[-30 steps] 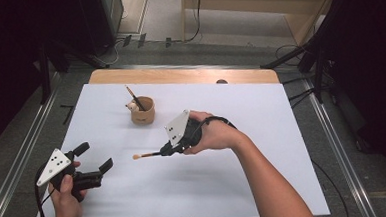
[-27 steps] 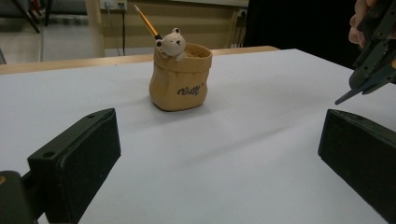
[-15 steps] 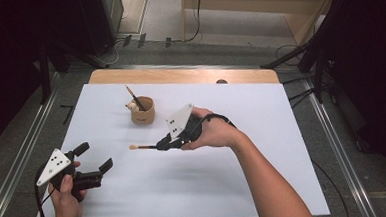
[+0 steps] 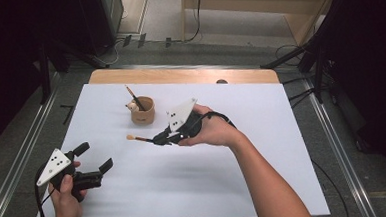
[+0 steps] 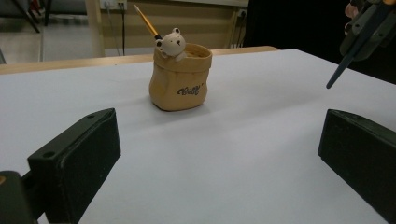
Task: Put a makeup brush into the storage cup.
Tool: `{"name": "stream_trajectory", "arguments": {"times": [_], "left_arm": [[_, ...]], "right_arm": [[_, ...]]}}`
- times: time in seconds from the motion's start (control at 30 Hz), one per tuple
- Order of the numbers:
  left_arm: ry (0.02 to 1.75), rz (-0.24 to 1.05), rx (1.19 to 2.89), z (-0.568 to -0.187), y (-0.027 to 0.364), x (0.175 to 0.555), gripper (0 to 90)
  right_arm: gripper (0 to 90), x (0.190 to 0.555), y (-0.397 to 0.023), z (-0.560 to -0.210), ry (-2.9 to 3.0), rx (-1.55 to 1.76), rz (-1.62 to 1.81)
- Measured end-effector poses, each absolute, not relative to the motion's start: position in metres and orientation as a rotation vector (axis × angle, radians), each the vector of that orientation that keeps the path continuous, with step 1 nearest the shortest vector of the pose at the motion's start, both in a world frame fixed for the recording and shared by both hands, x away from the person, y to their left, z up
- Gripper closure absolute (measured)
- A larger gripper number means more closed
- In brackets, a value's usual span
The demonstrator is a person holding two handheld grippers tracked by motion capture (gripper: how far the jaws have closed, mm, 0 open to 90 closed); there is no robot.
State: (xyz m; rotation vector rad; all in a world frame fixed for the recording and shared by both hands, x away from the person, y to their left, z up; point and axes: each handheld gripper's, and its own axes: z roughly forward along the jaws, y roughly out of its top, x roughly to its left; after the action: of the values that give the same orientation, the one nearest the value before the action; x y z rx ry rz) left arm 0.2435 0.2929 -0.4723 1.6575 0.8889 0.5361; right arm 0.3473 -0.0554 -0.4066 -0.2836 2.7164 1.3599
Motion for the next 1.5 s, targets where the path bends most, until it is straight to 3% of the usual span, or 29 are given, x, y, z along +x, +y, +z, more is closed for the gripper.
{"name": "stream_trajectory", "arguments": {"times": [1.5], "left_arm": [[0.89, 0.533, 1.655, -0.472, 0.294, 0.244, 0.0]], "right_arm": [[85.2, 0.366, -0.054, -0.393, 2.383, 0.053, 1.65]]}}
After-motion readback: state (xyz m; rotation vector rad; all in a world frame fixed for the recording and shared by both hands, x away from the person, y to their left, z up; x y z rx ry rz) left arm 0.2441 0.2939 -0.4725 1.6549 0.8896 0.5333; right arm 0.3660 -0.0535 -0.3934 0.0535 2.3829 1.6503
